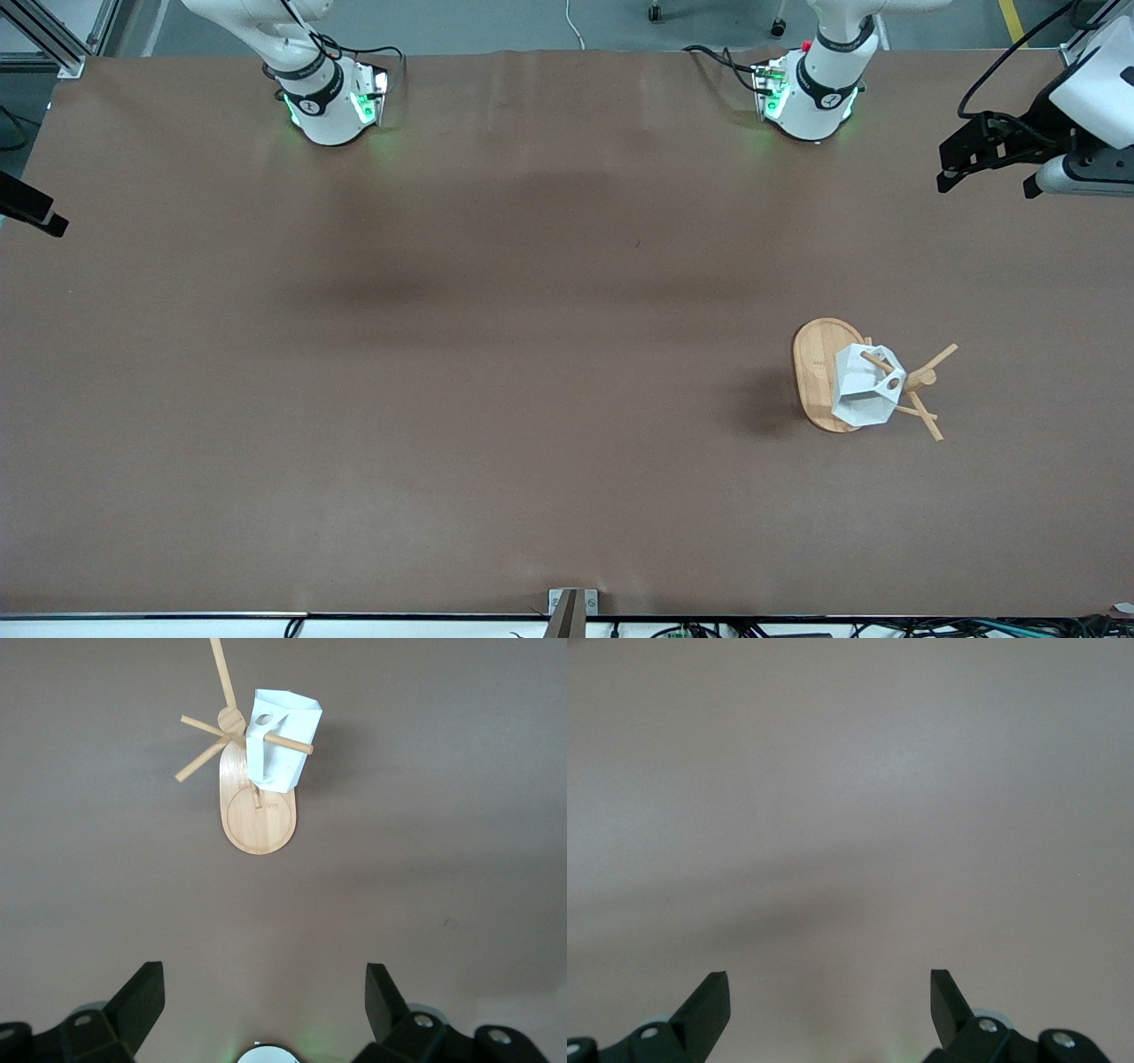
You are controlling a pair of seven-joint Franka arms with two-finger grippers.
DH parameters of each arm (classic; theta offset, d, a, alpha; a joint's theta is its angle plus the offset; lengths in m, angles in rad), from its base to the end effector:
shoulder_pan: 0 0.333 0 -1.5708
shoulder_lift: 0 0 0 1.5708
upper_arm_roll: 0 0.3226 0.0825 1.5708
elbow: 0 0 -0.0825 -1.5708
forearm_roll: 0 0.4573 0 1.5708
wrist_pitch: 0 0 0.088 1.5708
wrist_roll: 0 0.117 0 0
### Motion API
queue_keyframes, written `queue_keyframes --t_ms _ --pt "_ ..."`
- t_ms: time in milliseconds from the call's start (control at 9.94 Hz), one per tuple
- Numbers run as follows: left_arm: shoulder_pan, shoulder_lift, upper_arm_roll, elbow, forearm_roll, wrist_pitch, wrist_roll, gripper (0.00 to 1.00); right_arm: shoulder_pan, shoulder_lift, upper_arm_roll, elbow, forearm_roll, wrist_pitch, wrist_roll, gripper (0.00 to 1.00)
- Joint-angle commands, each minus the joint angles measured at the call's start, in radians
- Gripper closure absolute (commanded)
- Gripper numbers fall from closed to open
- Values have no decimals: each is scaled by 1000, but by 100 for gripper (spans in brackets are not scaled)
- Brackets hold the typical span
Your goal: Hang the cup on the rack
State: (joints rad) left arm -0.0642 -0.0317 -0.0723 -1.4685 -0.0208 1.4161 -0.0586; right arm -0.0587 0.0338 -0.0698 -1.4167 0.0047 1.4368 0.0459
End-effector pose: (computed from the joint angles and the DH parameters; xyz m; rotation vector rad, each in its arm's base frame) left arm 0.5939 -0.0851 0.6821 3.1227 -0.1263 -0.0351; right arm 0.6188 -0.0785 0.6713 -3.1268 0.2724 0.0212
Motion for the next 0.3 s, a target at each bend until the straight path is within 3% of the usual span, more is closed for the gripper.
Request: queue_keyframes --t_ms 0,201 --pt "-2 -4 8 -44 -7 18 -10 0 -3 -14 4 -19 -8 8 -11 0" --pt "0 -4 8 -44 -7 23 -10 0 -3 -14 4 -19 -8 10 -11 0"
